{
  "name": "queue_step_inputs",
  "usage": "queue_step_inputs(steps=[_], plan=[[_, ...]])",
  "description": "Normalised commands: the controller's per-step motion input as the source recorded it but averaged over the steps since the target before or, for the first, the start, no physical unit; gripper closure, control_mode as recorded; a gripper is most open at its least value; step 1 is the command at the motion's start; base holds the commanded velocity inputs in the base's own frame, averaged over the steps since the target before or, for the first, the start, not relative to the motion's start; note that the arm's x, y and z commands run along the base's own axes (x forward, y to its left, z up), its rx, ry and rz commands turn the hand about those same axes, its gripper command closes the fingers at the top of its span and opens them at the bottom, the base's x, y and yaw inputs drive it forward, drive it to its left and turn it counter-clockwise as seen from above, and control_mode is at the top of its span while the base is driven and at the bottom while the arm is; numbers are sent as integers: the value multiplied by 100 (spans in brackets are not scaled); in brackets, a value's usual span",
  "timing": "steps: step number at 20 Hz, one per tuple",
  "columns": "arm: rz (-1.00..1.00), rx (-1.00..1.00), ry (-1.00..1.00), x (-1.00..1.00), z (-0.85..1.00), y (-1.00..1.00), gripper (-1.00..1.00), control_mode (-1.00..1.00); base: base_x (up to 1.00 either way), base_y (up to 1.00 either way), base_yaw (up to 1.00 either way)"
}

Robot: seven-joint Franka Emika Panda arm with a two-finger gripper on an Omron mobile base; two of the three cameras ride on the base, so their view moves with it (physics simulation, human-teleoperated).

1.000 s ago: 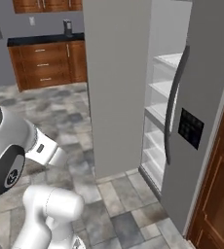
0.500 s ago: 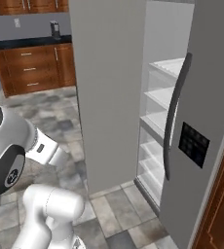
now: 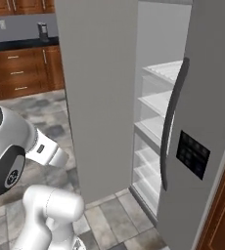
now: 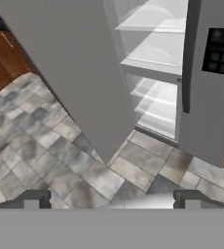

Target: Retrieve the pear and banana from the fridge and place them into the bowl on the dining table.

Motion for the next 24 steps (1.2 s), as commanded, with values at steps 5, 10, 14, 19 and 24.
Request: queue_step_inputs(steps=[5, 10, 14, 19, 24], plan=[[0, 0, 0, 0, 0, 0, -100, 100, 43, -12, -14], [0, 0, 0, 0, 0, 0, -100, 100, 29, -19, -18], [0, 0, 0, 0, 0, 0, -100, 100, 30, -18, -21], [0, 0, 0, 0, 0, 0, -100, 100, 38, -2, -20], [0, 0, 0, 0, 0, 0, -100, 100, 42, 0, -21]])
